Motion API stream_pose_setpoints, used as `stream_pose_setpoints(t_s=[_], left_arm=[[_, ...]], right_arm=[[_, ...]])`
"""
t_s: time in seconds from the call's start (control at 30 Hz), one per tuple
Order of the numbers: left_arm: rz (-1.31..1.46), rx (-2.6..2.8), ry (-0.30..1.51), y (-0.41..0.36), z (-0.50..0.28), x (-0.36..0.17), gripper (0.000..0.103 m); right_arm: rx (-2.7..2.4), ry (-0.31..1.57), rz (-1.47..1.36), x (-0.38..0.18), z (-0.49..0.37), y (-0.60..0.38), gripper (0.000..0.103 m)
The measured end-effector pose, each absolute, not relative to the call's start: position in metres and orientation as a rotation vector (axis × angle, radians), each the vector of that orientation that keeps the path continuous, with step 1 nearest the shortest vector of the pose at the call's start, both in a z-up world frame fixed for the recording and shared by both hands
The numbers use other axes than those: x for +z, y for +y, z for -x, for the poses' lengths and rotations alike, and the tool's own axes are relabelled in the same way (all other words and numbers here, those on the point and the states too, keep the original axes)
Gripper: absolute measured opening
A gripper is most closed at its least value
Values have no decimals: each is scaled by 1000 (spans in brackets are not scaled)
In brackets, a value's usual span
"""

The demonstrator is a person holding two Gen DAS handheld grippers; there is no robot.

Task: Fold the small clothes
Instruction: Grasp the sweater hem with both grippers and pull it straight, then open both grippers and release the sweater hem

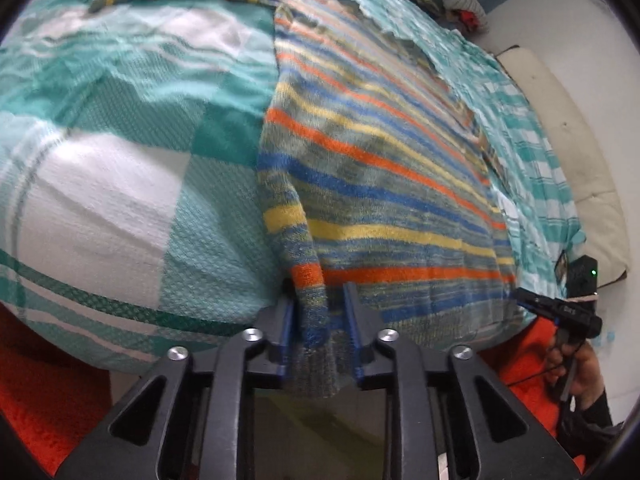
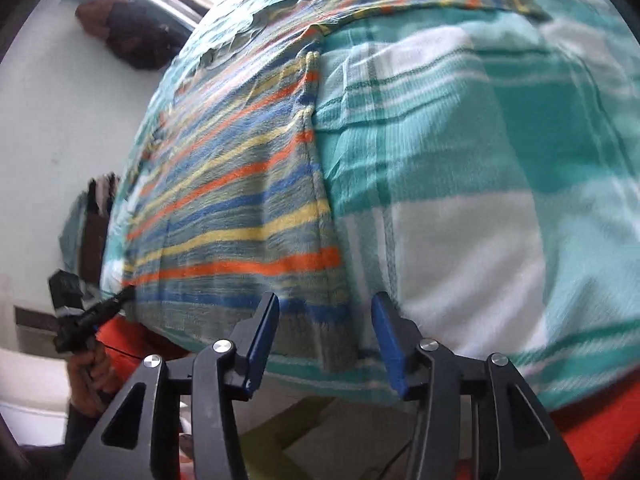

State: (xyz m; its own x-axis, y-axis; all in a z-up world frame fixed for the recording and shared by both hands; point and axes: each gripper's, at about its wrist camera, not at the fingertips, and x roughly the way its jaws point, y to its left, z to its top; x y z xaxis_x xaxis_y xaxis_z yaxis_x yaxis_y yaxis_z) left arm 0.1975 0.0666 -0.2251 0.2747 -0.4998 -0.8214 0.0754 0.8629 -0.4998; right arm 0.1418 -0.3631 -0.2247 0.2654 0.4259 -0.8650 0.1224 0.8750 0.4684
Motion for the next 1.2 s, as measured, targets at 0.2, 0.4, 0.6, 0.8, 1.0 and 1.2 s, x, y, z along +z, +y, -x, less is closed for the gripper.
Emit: stream_pose_setpoints(t_s=[0.2, 0.4, 0.6, 0.8, 1.0, 1.2], left_arm=[[372, -418, 1214, 82, -197, -201, 3], [296, -426, 1225, 94, -193, -173, 3], [145, -357, 1345, 57, -188, -221, 7], [180, -285, 1295, 77, -173, -197, 74], [192, -154, 1132, 115, -174, -151, 78], [181, -291, 1020, 54, -206, -148, 86]], right_arm=[[362, 1367, -471, -215, -145, -351, 5], [424, 1368, -597, -193, -128, -352, 5], [246, 1484, -556, -250, -126, -359, 5], [229, 1468, -432, -222, -122, -353, 44], [97, 1271, -218, -165, -120, -370, 47], [266, 1086, -240, -138, -153, -325, 47]])
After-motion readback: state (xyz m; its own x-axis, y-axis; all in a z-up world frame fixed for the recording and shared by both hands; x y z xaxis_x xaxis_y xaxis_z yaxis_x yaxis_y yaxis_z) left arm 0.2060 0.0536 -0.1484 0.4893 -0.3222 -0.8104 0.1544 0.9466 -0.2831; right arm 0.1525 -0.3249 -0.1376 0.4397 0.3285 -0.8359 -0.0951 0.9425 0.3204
